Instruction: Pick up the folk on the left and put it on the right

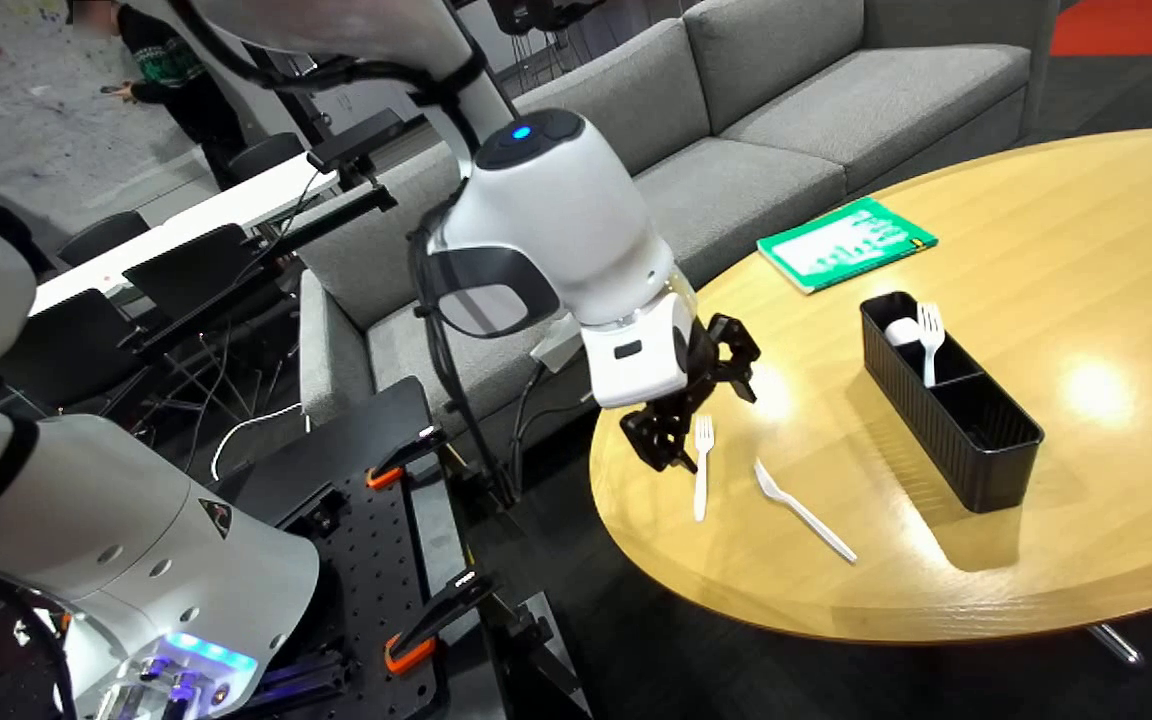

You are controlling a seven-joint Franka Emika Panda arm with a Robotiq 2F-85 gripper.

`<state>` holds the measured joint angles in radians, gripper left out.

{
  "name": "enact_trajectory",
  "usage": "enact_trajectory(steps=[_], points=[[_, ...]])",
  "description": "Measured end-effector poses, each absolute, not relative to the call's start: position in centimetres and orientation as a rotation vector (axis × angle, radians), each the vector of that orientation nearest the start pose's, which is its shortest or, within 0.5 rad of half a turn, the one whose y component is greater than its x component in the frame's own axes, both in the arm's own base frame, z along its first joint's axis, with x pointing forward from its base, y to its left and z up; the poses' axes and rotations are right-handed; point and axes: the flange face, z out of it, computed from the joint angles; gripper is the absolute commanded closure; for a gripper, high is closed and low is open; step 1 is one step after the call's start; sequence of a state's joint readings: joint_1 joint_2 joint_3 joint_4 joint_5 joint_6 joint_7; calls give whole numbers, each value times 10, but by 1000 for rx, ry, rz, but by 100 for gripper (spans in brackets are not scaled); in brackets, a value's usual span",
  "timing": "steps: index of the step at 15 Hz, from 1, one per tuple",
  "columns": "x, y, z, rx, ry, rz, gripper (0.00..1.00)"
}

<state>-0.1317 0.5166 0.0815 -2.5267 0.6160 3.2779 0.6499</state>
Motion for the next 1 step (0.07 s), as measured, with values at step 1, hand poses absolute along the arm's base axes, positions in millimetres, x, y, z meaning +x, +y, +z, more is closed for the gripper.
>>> enact_trajectory(steps=[1], points=[[427,-75,115,-2394,1875,-302,0]])
